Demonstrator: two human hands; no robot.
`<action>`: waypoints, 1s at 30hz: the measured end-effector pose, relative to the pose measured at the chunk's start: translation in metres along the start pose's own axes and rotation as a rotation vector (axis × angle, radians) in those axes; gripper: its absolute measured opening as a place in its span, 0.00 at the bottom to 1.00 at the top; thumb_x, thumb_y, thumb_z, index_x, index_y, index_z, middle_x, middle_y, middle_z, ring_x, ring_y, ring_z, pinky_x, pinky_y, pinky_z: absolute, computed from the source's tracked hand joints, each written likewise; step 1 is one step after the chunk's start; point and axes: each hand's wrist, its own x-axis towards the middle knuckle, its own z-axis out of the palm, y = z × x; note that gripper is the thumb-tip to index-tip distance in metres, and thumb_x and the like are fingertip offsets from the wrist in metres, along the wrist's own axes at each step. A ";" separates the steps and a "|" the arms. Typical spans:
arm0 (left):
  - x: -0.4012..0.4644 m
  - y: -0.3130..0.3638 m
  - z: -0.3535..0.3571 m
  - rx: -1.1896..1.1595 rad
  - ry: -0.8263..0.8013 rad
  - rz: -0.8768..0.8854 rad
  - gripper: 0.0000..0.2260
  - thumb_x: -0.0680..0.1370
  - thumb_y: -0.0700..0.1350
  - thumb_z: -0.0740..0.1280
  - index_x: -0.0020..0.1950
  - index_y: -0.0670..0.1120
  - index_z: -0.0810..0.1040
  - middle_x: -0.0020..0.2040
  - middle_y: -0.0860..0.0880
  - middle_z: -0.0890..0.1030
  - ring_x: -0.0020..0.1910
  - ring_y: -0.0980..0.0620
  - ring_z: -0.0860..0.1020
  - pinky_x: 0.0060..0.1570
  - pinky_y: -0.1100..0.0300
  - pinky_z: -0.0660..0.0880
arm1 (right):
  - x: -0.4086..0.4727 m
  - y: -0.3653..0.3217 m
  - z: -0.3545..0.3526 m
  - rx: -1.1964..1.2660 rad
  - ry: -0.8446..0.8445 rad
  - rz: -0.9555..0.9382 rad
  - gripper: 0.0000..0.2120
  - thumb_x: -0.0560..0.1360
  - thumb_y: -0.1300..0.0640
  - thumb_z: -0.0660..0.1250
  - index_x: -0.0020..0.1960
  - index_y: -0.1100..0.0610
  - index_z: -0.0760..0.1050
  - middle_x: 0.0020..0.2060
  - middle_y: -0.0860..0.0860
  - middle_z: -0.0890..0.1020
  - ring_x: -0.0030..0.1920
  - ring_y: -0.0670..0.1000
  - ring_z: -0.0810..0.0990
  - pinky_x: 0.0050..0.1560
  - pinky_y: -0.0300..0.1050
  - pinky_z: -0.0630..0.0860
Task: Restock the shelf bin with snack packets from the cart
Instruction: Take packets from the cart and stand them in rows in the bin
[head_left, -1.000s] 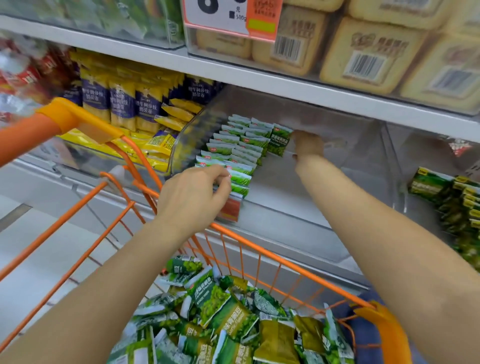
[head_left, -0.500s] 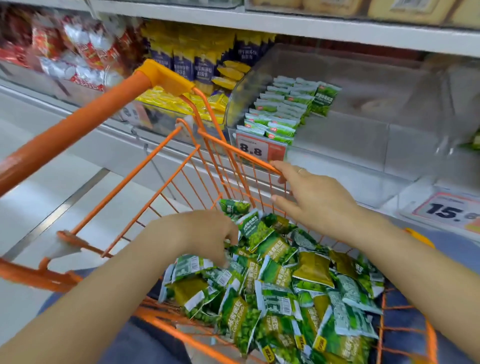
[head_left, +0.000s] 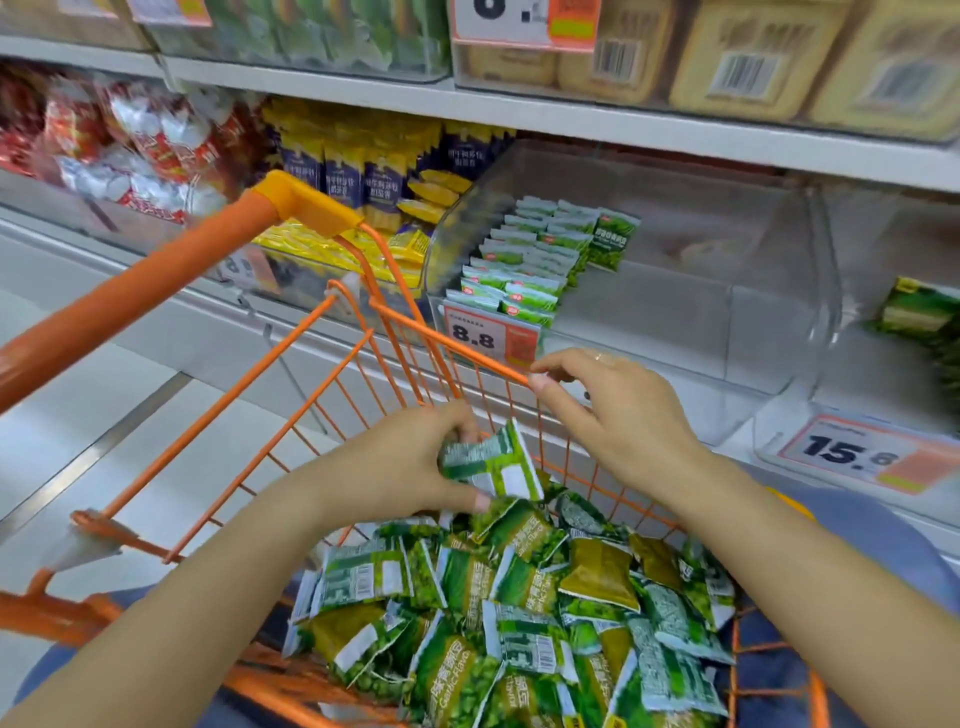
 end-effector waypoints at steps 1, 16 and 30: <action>0.002 0.002 -0.002 -0.092 0.104 0.026 0.17 0.71 0.56 0.73 0.48 0.55 0.66 0.44 0.54 0.72 0.34 0.58 0.70 0.34 0.67 0.63 | -0.001 0.000 -0.002 0.091 0.046 -0.002 0.25 0.74 0.34 0.48 0.55 0.46 0.77 0.47 0.38 0.78 0.51 0.45 0.77 0.48 0.46 0.74; 0.029 0.058 -0.017 -1.238 0.268 -0.187 0.11 0.79 0.44 0.64 0.61 0.45 0.76 0.59 0.46 0.82 0.51 0.49 0.83 0.49 0.58 0.81 | -0.003 0.008 -0.006 0.558 0.422 -0.022 0.26 0.70 0.64 0.70 0.65 0.46 0.74 0.57 0.37 0.79 0.58 0.36 0.77 0.59 0.32 0.72; 0.047 0.062 -0.014 -1.160 0.642 -0.197 0.05 0.81 0.53 0.61 0.52 0.53 0.72 0.46 0.55 0.79 0.45 0.61 0.80 0.46 0.62 0.74 | -0.002 0.006 -0.019 0.828 0.322 0.058 0.23 0.74 0.44 0.67 0.67 0.38 0.65 0.59 0.40 0.78 0.55 0.44 0.80 0.53 0.43 0.78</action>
